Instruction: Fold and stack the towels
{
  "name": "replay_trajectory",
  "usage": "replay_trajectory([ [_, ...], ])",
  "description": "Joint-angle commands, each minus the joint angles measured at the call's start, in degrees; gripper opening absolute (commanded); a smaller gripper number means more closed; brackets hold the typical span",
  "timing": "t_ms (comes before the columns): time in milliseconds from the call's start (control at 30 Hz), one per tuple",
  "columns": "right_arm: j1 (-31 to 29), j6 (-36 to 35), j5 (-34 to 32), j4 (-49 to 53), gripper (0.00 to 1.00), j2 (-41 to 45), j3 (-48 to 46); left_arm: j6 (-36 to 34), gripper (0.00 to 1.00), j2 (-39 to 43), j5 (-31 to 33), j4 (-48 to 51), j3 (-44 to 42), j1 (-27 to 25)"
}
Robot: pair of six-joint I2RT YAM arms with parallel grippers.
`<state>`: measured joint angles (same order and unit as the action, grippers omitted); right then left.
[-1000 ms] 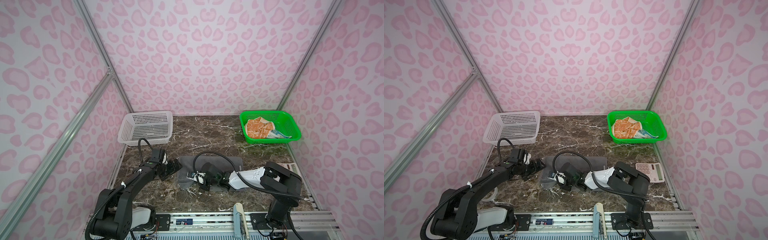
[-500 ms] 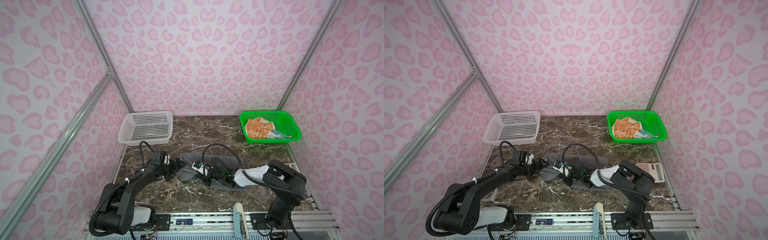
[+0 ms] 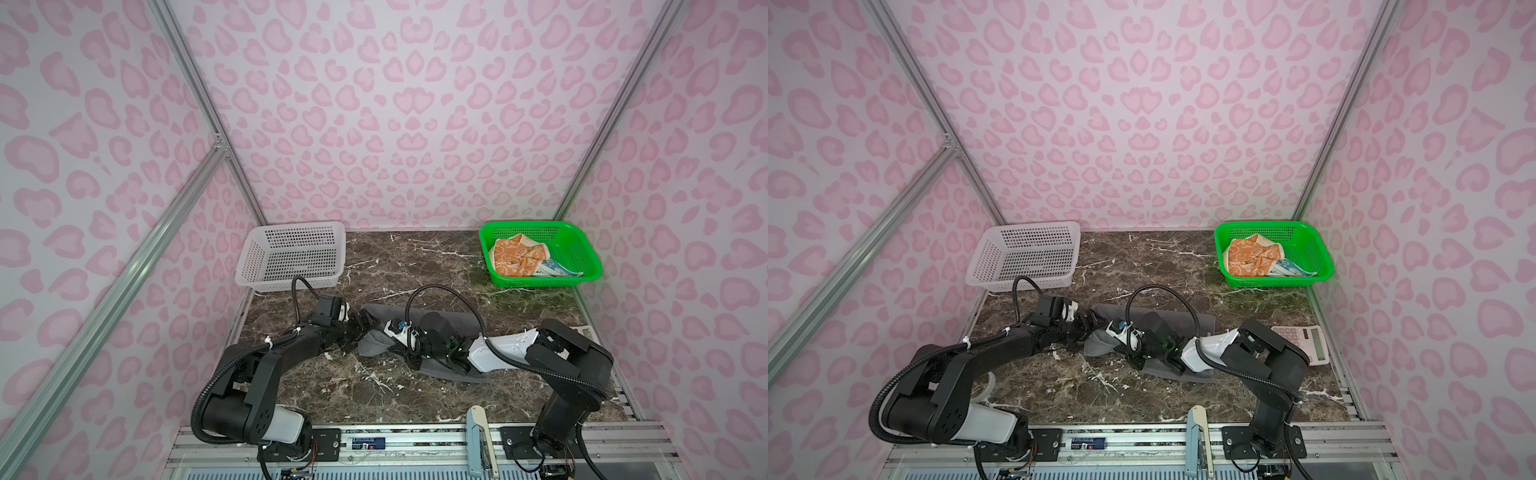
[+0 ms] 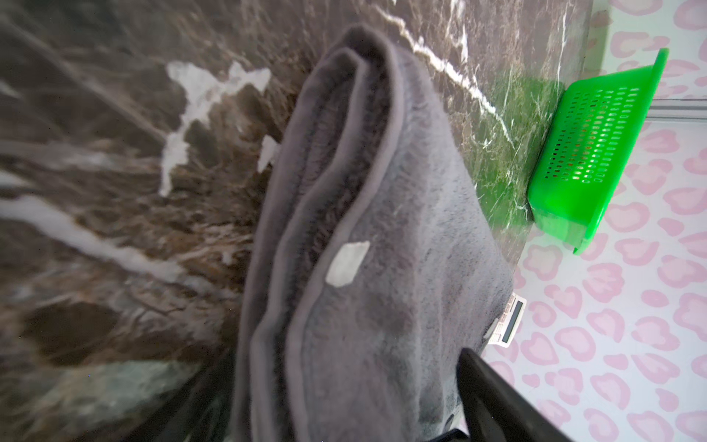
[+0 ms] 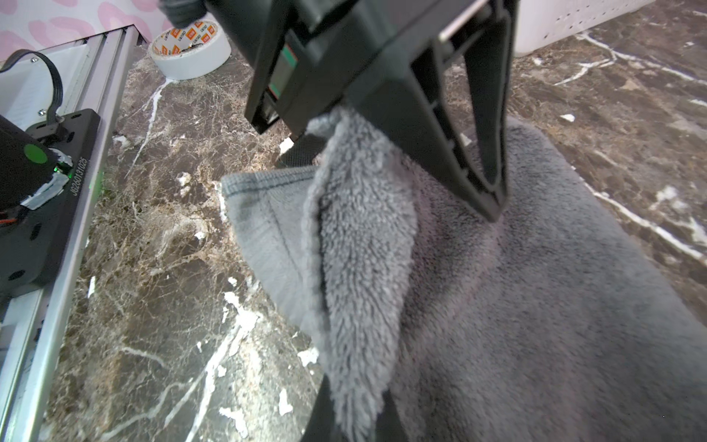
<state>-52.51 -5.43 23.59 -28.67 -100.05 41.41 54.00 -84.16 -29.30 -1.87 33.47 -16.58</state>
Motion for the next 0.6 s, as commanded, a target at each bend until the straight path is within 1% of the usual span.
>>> replay_trajectory([
  [0,-0.1,-0.8,0.0,-1.5,0.0,-0.5,0.1,1.1,0.82,-1.5,1.0,-2.1,1.5,-1.1],
  [67,-0.1,-0.7,-0.1,-1.9,0.0,-0.4,-0.3,1.1,0.76,-2.0,1.3,-2.0,1.9,-1.4],
  [167,-0.2,-0.7,-0.3,-2.3,0.01,-0.2,-0.8,0.8,0.62,-2.0,2.3,-1.4,2.7,-1.4],
  [233,-0.4,-0.9,-0.7,-2.1,0.05,0.1,-1.2,0.1,0.51,-1.8,2.9,-0.5,3.7,-1.4],
  [300,-0.7,-1.3,-1.6,-1.8,0.16,0.7,-1.5,-0.9,0.38,-1.7,3.1,0.6,5.1,-1.3],
  [333,-0.7,-1.4,-2.1,-1.6,0.21,1.0,-1.7,-1.4,0.29,-1.6,3.1,1.1,5.7,-1.3],
  [433,-0.9,-1.0,-4.5,-0.1,0.41,2.4,-1.6,-3.9,0.07,-1.9,3.5,3.6,8.2,-1.3],
  [467,-0.9,-0.3,-5.5,1.1,0.46,3.0,-1.3,-5.1,0.04,-2.1,3.6,4.6,9.3,-1.3],
  [567,-0.5,2.7,-8.7,4.2,0.63,5.5,-1.0,-9.8,0.04,-2.6,4.6,8.3,13.1,-1.1],
])
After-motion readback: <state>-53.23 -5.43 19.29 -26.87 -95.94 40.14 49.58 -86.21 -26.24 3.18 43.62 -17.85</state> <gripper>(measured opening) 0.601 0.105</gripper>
